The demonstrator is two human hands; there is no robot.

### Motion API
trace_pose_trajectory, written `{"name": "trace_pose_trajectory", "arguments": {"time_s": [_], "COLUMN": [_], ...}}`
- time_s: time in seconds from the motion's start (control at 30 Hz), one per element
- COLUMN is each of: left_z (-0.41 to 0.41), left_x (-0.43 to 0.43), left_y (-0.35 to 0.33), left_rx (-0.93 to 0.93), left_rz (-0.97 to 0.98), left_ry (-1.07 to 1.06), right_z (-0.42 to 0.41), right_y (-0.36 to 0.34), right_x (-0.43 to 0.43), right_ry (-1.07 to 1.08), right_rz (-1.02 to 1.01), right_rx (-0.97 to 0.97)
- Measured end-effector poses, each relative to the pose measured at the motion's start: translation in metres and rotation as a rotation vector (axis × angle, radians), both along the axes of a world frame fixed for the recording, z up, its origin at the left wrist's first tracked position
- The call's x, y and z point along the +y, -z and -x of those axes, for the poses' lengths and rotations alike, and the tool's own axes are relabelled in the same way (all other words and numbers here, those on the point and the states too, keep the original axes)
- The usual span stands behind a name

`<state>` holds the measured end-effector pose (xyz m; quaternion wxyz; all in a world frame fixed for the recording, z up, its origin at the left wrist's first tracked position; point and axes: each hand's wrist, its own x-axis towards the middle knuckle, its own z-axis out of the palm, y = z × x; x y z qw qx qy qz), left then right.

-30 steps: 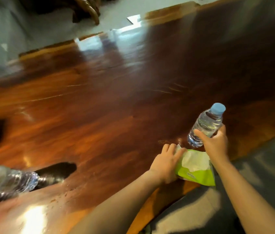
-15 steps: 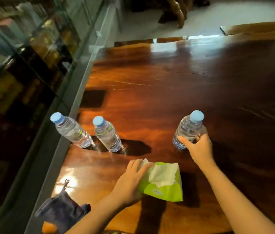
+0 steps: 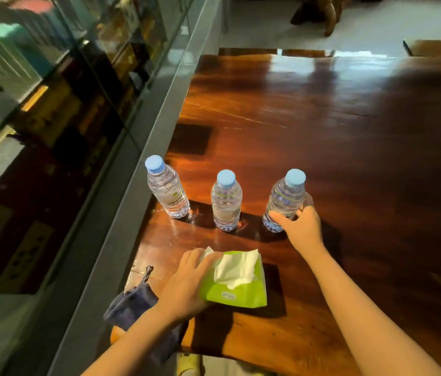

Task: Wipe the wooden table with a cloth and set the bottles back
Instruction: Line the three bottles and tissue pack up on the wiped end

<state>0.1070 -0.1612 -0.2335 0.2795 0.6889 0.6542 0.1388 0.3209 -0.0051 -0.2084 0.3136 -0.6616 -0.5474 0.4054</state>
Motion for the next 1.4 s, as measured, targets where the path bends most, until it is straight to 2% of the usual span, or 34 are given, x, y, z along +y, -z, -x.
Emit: {"name": "trace_pose_trajectory", "arguments": {"time_s": [0.17, 0.47, 0.57, 0.7, 0.77, 0.83, 0.9, 0.97, 1.2, 1.4], "left_z": [0.007, 0.003, -0.001, -0.012, -0.023, -0.040, -0.060, -0.082, -0.157, -0.214], "left_x": [0.001, 0.003, 0.004, 0.009, 0.015, 0.021, 0.028, 0.036, 0.069, 0.104], "left_y": [0.001, 0.000, -0.003, -0.008, -0.011, -0.012, -0.012, -0.009, 0.003, 0.008], "left_rx": [-0.033, -0.011, 0.005, 0.006, -0.013, -0.030, -0.043, -0.047, -0.070, -0.032], "left_rz": [-0.007, 0.004, -0.006, -0.028, -0.030, -0.022, -0.020, -0.033, -0.088, -0.033], "left_ry": [0.026, 0.079, 0.091, 0.116, 0.130, 0.144, 0.161, 0.179, 0.223, 0.245], "right_z": [-0.004, -0.010, -0.013, -0.033, -0.052, -0.069, -0.083, -0.098, -0.163, -0.217], "right_y": [-0.002, -0.002, 0.005, 0.010, 0.011, 0.013, 0.015, 0.020, 0.016, 0.016], "right_x": [-0.001, -0.011, -0.011, -0.030, -0.054, -0.078, -0.094, -0.100, -0.077, -0.051], "right_ry": [-0.050, 0.023, 0.026, -0.028, -0.111, -0.324, -0.579, -0.691, -0.517, -0.468], "right_rz": [0.048, 0.038, 0.093, 0.035, 0.040, 0.104, 0.167, 0.201, 0.181, 0.136], "right_rx": [-0.079, -0.128, -0.145, -0.050, -0.021, -0.036, -0.132, -0.207, -0.191, -0.220]}}
